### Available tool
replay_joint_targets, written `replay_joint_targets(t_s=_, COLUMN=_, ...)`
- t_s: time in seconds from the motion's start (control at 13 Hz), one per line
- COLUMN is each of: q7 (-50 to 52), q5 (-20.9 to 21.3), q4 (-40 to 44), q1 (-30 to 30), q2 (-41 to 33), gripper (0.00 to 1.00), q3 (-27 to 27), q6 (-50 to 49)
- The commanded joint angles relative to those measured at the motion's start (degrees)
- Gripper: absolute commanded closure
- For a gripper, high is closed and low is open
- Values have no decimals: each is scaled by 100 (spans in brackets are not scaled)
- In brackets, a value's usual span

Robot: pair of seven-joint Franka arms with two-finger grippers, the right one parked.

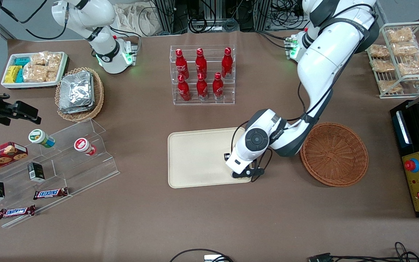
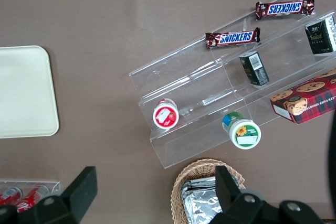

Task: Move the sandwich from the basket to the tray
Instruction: 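Lift the sandwich and carry it with the left gripper over the tray, then lower the sandwich onto the tray and open the left gripper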

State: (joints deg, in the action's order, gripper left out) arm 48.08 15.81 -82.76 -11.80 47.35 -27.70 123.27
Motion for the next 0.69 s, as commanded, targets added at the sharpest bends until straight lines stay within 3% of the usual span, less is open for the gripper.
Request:
replay_joint_targets(t_s=0.0, q7=105, q5=115, q4=-38, q1=-15, q2=-584, gripper=0, q3=37, q6=-670)
replay_joint_targets(t_s=0.23, q7=-244, q5=80, q4=-273, q1=361, q2=-1313, gripper=0, q3=19, q6=-1472)
replay_joint_targets(t_s=0.62, q7=-580, q5=-384, q4=-2179, q1=740, q2=-3167, gripper=0, q3=-95, q6=-1358)
